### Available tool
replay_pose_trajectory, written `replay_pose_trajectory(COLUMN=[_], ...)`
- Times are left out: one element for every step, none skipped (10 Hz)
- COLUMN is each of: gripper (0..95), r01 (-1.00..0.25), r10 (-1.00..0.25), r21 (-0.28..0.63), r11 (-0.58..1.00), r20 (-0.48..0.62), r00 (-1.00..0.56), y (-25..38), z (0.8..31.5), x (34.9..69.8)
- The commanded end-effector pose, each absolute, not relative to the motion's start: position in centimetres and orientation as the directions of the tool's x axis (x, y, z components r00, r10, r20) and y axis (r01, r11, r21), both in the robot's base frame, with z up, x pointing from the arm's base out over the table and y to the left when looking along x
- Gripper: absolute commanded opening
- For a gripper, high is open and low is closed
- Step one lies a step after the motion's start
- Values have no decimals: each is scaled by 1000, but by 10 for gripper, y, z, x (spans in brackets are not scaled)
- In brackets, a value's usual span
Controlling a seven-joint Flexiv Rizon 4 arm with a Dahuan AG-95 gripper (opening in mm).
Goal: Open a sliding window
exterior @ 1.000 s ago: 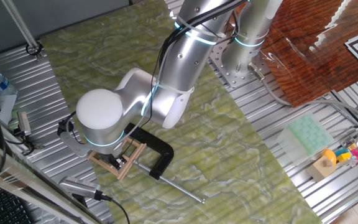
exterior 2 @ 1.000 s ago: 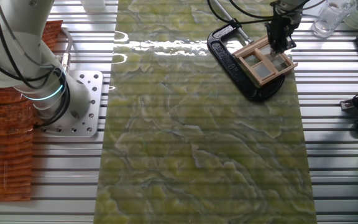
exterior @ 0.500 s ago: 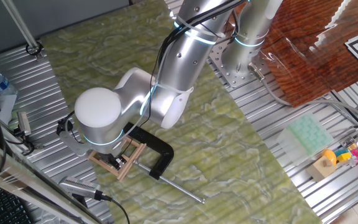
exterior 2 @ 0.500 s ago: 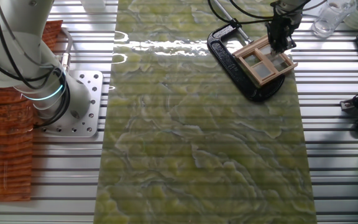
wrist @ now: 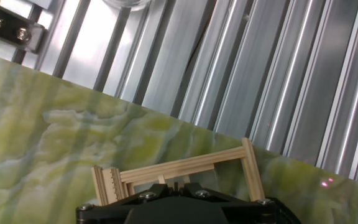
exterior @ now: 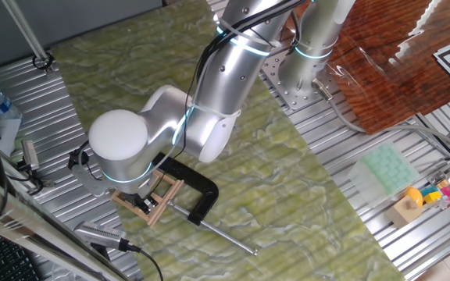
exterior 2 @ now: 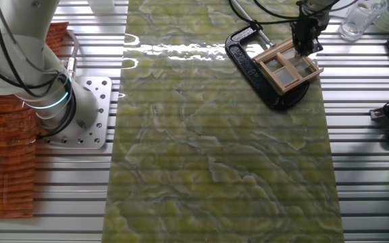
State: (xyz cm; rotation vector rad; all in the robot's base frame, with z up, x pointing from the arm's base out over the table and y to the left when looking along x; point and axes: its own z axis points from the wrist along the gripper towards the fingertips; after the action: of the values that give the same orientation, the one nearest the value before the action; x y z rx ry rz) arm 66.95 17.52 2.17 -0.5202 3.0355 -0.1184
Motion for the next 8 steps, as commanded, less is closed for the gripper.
replay_pose_trajectory(gripper=[0,0,0,0,0,0,0,0], r01=[-333,-334,-335,-335,-335,-334,-335,-336], r10=[-338,-339,-341,-340,-341,-340,-341,-342], r21=[-101,-102,-104,-104,-105,-109,-112,-123], r11=[937,937,936,936,936,936,935,934], r20=[-41,-41,-41,-41,-41,-39,-36,-31], r00=[-940,-940,-939,-939,-939,-940,-939,-939], y=[175,175,175,175,175,175,175,175], z=[22,22,23,23,23,23,23,23], x=[669,669,669,669,669,669,669,669])
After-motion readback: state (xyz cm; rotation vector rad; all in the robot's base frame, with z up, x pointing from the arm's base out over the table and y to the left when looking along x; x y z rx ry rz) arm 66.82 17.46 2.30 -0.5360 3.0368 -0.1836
